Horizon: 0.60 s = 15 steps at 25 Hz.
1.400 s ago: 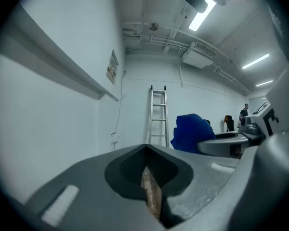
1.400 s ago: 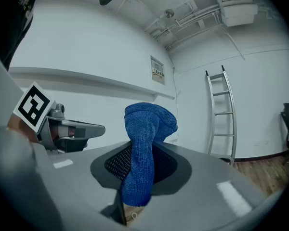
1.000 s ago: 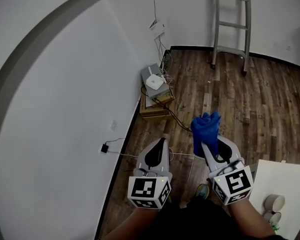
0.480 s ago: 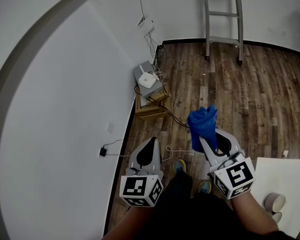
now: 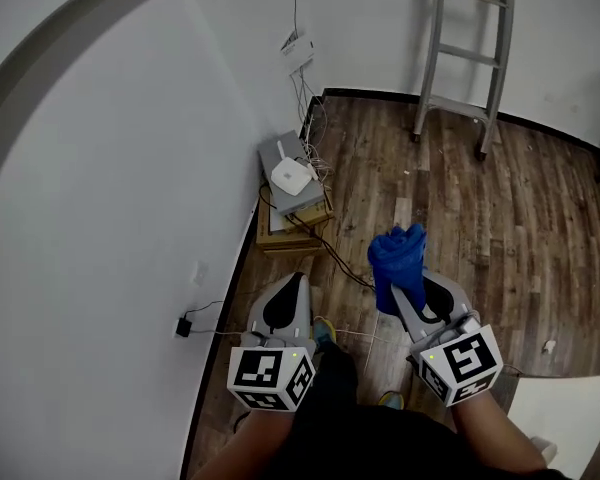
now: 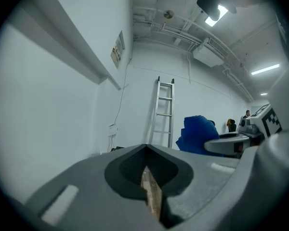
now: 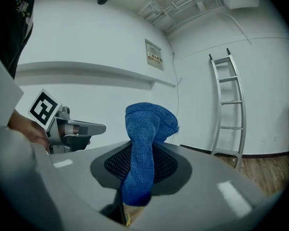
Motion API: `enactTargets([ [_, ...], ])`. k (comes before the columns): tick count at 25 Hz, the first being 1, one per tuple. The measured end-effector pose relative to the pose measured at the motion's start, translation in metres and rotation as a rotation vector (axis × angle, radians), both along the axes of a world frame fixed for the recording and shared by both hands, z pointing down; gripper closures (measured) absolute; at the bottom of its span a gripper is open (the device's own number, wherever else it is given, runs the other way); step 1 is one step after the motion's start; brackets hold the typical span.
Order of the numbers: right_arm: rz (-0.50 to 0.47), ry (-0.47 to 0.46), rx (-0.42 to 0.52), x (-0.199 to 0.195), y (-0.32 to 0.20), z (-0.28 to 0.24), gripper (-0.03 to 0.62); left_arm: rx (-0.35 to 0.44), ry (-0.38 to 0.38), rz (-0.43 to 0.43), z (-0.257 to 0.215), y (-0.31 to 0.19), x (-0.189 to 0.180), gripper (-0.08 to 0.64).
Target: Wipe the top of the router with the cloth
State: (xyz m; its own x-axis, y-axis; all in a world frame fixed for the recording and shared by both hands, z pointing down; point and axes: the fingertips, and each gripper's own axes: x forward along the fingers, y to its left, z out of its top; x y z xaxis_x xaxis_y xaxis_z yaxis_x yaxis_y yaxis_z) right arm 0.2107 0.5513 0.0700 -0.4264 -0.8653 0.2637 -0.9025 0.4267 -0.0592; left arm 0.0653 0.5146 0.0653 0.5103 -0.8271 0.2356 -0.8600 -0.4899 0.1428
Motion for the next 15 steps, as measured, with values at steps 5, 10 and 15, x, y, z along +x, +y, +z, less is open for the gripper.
enactTargets([
  [5,0.013,0.016,-0.017,-0.059,-0.115,0.005,0.474,-0.038,0.005,0.021,0.011,-0.1,-0.052,0.559],
  [10,0.049,0.025,-0.027,-0.093,-0.193,0.001,0.474,-0.031,-0.001,0.064,0.004,-0.189,-0.081,0.559],
  [15,0.053,0.03,-0.058,-0.097,-0.226,0.012,0.474,-0.029,0.01,0.068,0.006,-0.233,-0.087,0.559],
])
